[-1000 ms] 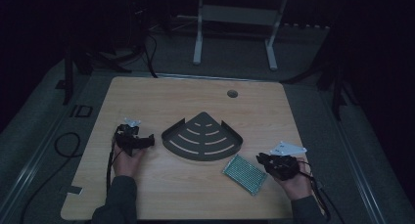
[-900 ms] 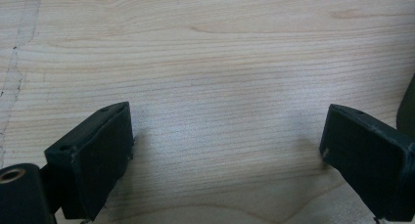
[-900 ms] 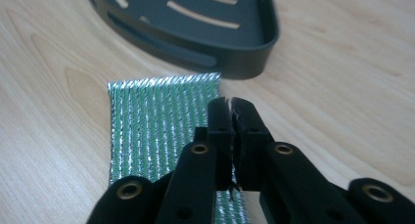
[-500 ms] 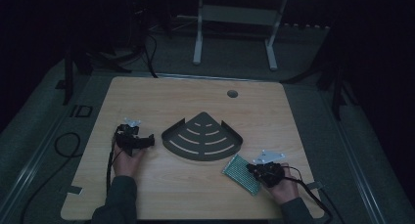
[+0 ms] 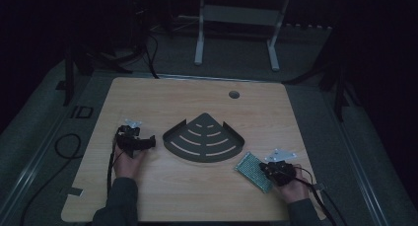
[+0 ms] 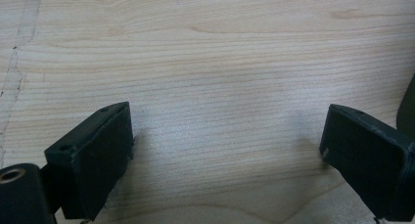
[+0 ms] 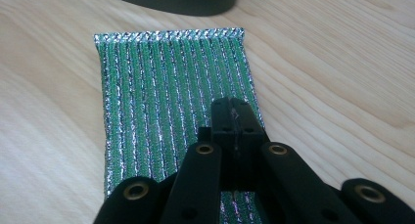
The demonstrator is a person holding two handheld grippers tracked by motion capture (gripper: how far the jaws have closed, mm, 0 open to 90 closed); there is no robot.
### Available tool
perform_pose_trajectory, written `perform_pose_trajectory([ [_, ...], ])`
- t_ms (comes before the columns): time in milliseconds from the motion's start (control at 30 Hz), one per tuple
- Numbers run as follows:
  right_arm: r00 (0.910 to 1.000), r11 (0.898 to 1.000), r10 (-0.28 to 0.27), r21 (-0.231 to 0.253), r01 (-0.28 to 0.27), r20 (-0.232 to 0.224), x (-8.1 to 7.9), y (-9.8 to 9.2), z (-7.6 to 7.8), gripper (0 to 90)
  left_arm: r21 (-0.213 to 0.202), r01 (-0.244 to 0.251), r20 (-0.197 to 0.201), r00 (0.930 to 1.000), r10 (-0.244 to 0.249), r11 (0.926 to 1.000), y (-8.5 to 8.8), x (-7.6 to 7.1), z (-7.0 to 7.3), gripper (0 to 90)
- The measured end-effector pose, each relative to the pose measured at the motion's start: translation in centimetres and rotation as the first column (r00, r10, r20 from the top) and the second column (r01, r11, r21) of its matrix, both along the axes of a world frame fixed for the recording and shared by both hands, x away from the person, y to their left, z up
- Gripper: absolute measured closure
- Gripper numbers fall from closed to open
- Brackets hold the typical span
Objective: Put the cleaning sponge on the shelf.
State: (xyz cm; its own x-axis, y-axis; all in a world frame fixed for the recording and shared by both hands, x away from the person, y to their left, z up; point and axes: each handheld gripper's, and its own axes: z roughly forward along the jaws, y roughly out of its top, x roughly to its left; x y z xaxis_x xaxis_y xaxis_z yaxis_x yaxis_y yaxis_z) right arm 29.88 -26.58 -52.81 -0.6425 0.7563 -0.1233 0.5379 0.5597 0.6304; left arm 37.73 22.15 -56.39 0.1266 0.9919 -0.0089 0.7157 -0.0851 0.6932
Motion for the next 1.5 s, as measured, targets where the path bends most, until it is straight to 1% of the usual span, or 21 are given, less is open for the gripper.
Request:
perform_pose_trajectory([
  [200, 0.9995, 1.0, -0.03, 0.001, 0.03, -0.011, 0.1, -1.1, 0.2, 89.4, 0.0, 0.0, 0.0, 1.0, 0.0, 1.0, 0.0, 0.0, 0.0, 6.2],
  [300, 0.9996, 1.0, -0.029, 0.005, 0.029, -0.006, 0.2, -1.3, 0.8, 84.3, 0.0, 0.0, 0.0, 1.0, 0.0, 1.0, 0.0, 0.0, 0.0, 6.2],
  [333, 0.9996, 1.0, -0.029, 0.007, 0.029, -0.007, 0.5, -1.6, 1.4, 81.1, 0.0, 0.0, 0.0, 1.0, 0.0, 1.0, 0.0, 0.0, 0.0, 6.2],
  [433, 0.9995, 1.0, -0.028, -0.004, 0.028, -0.017, 0.9, -1.7, 2.1, 79.1, 0.0, 0.0, 0.0, 1.0, 0.0, 1.0, 0.0, 0.0, 0.0, 6.2],
  [467, 0.9993, 1.0, -0.016, -0.016, 0.015, -0.033, 1.5, -1.6, 2.7, 77.9, 0.0, 0.0, 0.0, 1.0, 0.0, 1.0, 0.0, 0.0, 0.0, 6.2],
  [600, 0.9971, 0.998, 0.025, -0.056, -0.03, -0.072, 2.6, -1.4, 3.0, 74.7, 0.0, 0.0, 0.0, 1.0, 0.0, 1.0, 0.0, 0.0, 0.0, 6.2],
  [733, 0.9935, 0.997, 0.049, -0.063, -0.055, -0.103, 3.4, -1.5, 3.0, 73.6, 0.0, 0.0, 0.0, 1.0, 0.0, 1.0, 0.0, 0.0, 0.0, 6.2],
  [800, 0.9887, 0.996, 0.059, -0.063, -0.068, -0.138, 4.0, -1.5, 3.0, 71.6, 0.0, 0.0, 0.0, 1.0, 0.0, 1.0, 0.0, 0.0, 0.0, 6.2],
  [833, 0.9887, 0.996, 0.059, -0.063, -0.068, -0.138, 4.0, -1.5, 3.0, 71.6, 0.0, 0.0, 0.0, 1.0, 0.0, 1.0, 0.0, 0.0, 0.0, 6.2],
  [933, 0.9797, 0.995, 0.069, -0.063, -0.083, -0.188, 4.7, -1.5, 3.0, 69.0, 0.0, 0.0, 0.0, 1.0, 0.0, 1.0, 0.0, 0.0, 0.0, 6.2],
  [1000, 0.9767, 0.994, 0.077, -0.058, -0.091, -0.2, 4.9, -1.5, 3.0, 68.0, 0.0, 0.0, 0.0, 1.0, 0.0, 1.0, 0.0, 0.0, 0.0, 6.2],
  [1033, 0.9711, 0.994, 0.082, -0.058, -0.097, -0.224, 5.1, -1.5, 3.1, 67.6, 0.0, 0.0, 0.0, 1.0, 0.0, 1.0, 0.0, 0.0, 0.0, 6.2],
  [1067, 0.9711, 0.994, 0.082, -0.058, -0.097, -0.224, 5.1, -1.5, 3.1, 67.6, 0.0, 0.0, 0.0, 1.0, 0.0, 1.0, 0.0, 0.0, 0.0, 6.2],
  [1100, 0.9659, 0.992, 0.085, -0.066, -0.105, -0.245, 5.4, -1.4, 3.2, 67.4, 0.001, 0.0, -0.001, 1.0, 0.0, 1.0, 0.0, 0.0, 0.0, 6.2],
  [1167, 0.964, 0.992, 0.086, -0.067, -0.107, -0.252, 5.5, -1.3, 3.2, 67.3, 0.0, 0.0, 0.0, 1.0, 0.0, 1.0, 0.0, 0.0, 0.0, 6.2],
  [1267, 0.9549, 0.99, 0.089, -0.08, -0.116, -0.283, 6.1, -1.2, 3.3, 67.1, 0.0, 0.0, 0.0, 1.0, 0.0, 1.0, 0.0, 0.0, 0.0, 6.2],
  [1300, 0.9549, 0.99, 0.089, -0.08, -0.116, -0.283, 6.1, -1.2, 3.3, 67.1, 0.0, 0.0, 0.0, 1.0, 0.0, 1.0, 0.0, 0.0, 0.0, 6.2],
  [1333, 0.9499, 0.989, 0.091, -0.084, -0.121, -0.299, 6.4, -1.1, 3.3, 67.1, 0.0, 0.0, 0.0, 1.0, 0.0, 1.0, 0.0, 0.0, 0.0, 6.2],
  [1400, 0.9471, 0.988, 0.094, -0.085, -0.125, -0.307, 6.5, -1.0, 3.3, 67.0, 0.0, 0.0, 0.0, 1.0, 0.0, 1.0, 0.0, 0.0, 0.0, 6.2],
  [1433, 0.941, 0.987, 0.096, -0.091, -0.132, -0.324, 6.7, -1.0, 3.2, 66.9, 0.0, 0.0, 0.0, 1.0, 0.0, 1.0, 0.0, 0.0, 0.0, 6.2],
  [1500, 0.9385, 0.987, 0.096, -0.092, -0.134, -0.332, 6.8, -1.0, 3.1, 66.9, 0.0, 0.0, 0.0, 1.0, 0.0, 1.0, 0.0, 0.0, 0.0, 6.2],
])
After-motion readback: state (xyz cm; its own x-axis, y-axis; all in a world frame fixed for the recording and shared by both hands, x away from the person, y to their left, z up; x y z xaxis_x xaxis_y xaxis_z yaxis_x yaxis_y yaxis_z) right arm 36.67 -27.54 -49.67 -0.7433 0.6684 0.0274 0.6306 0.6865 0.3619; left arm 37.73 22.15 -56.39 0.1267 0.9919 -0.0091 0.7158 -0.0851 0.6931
